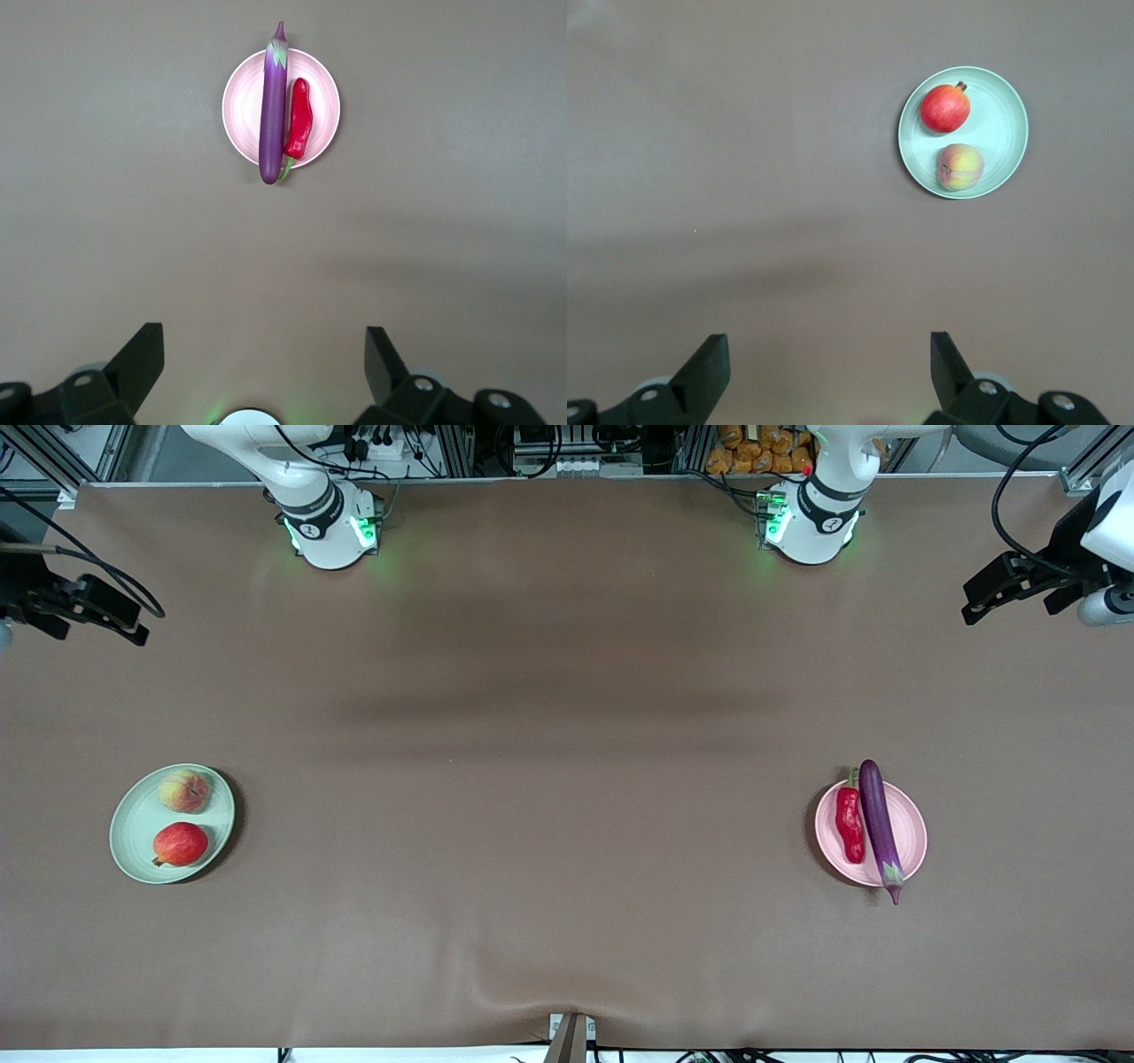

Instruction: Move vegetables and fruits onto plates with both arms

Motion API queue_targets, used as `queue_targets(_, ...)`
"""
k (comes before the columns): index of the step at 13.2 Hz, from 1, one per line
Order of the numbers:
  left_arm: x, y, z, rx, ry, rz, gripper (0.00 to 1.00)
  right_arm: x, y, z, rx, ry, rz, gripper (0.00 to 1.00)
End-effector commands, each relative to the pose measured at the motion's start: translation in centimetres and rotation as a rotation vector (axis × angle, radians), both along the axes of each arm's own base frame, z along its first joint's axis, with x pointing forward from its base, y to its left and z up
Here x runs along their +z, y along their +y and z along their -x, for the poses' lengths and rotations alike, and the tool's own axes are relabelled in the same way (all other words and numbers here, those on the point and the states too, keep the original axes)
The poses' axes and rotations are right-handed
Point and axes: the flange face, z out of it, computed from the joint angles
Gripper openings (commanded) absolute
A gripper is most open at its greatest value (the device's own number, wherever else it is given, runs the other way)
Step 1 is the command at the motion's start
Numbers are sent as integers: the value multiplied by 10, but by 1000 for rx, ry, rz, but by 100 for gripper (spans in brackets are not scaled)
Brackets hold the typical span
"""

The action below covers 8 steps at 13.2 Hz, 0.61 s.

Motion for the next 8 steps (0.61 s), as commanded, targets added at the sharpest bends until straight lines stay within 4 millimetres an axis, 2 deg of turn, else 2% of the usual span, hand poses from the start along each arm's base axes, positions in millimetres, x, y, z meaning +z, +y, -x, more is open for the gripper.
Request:
queue_targets(1,4,0,0,-19,9,-7,100,5,-3,-2,17,7,27,100)
queue_targets(8,4,-1,5,-21,35,-10,100,6,1,-3,22,-2,24,100)
